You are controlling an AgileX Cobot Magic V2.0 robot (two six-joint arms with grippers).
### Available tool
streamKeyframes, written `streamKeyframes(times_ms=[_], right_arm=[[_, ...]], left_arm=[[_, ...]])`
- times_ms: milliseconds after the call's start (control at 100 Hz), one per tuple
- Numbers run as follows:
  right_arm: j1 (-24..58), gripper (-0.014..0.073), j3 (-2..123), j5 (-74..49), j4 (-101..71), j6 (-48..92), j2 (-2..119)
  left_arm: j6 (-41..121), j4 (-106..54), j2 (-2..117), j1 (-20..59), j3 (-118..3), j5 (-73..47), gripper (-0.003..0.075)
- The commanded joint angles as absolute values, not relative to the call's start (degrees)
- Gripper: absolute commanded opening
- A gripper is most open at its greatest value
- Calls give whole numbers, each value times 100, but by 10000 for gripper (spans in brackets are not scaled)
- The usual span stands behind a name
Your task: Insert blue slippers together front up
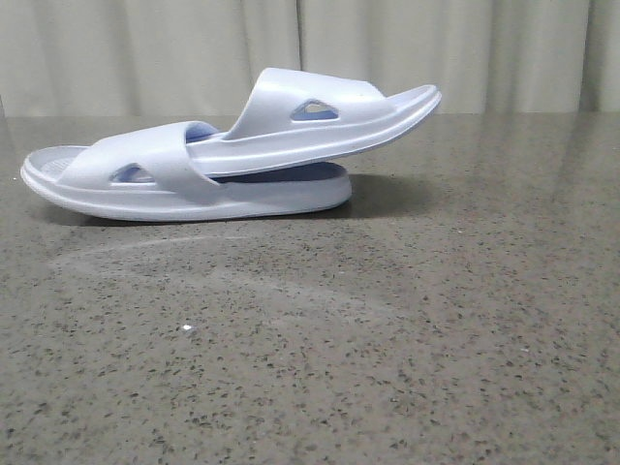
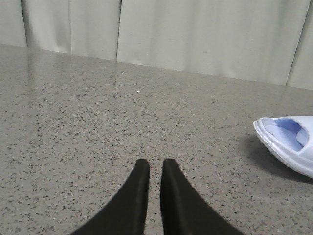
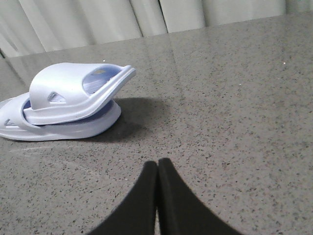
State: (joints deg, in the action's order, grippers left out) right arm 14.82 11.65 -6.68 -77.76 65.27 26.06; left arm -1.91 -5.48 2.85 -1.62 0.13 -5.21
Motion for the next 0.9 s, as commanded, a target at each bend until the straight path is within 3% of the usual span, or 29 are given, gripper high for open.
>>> streamKeyframes(times_ms=[0, 890], right_arm=[[1497, -78, 1319, -544, -7829, 6592, 2606], [1497, -78, 1319, -543, -7829, 6592, 2606]], left_arm=[[-244, -532, 209, -221, 80, -237, 15], [-244, -501, -188, -452, 67, -537, 15]])
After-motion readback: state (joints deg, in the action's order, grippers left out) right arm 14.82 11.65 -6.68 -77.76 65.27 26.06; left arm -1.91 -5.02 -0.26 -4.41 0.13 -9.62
